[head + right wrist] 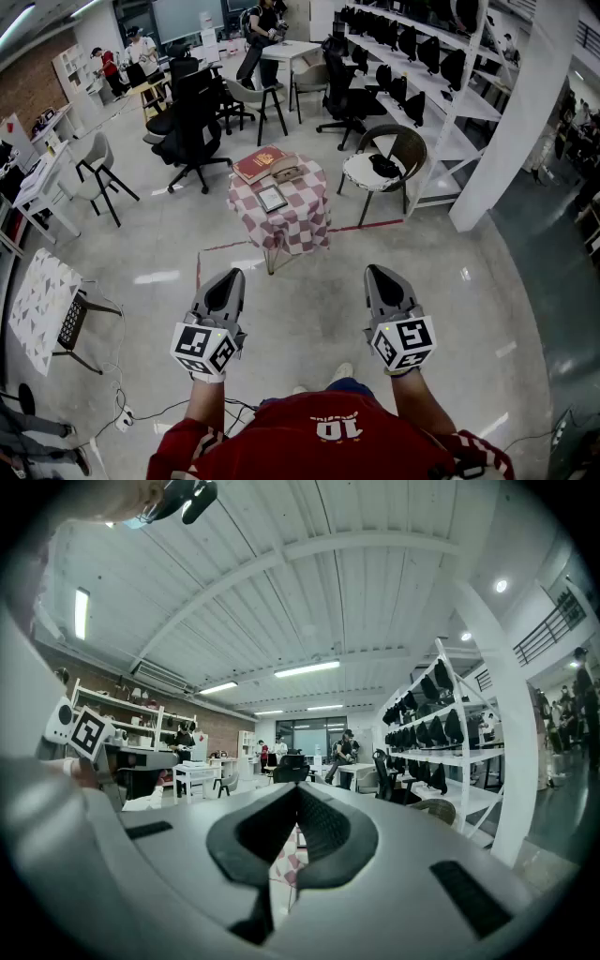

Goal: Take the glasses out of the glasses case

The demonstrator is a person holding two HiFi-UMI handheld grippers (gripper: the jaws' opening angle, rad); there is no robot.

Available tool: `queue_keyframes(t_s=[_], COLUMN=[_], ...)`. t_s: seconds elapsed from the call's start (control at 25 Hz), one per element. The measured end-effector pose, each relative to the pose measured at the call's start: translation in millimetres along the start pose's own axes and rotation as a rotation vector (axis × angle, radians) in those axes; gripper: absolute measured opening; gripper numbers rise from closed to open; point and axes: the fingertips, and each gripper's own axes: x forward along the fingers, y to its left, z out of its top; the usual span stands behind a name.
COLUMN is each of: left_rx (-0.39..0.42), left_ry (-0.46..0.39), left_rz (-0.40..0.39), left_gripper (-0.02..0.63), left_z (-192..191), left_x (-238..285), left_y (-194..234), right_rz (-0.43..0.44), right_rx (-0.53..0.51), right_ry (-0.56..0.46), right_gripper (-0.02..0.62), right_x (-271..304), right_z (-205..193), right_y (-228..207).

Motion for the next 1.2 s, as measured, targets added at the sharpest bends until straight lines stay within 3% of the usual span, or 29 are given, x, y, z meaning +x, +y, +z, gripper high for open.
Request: queue_keyframes(t_s=[0.48, 0.72, 1.2], left_rx=[0.003, 0.003, -0.032], left_ry=[-0.003, -0.007, 0.019], left_rz=[-0.019, -0.027, -0.046], left_gripper=[0.009, 0.009, 0.009], left_z=[7.5, 4.6, -7.6], left_x=[-5.8, -6.3, 2.7], left_y=[-3.9, -6.5, -7.2], right_rz=[0.001, 0.001, 0.011], right_rx=[-0.020, -0.009, -0.002], right_ry=[0.001, -0.060, -0.015], right_gripper=[0.012, 0.014, 0.013], right_x=[-4.4, -13.3, -13.1], right_z=[5.7, 10.6, 4.1], right_y=[7.8, 9.9, 7.5])
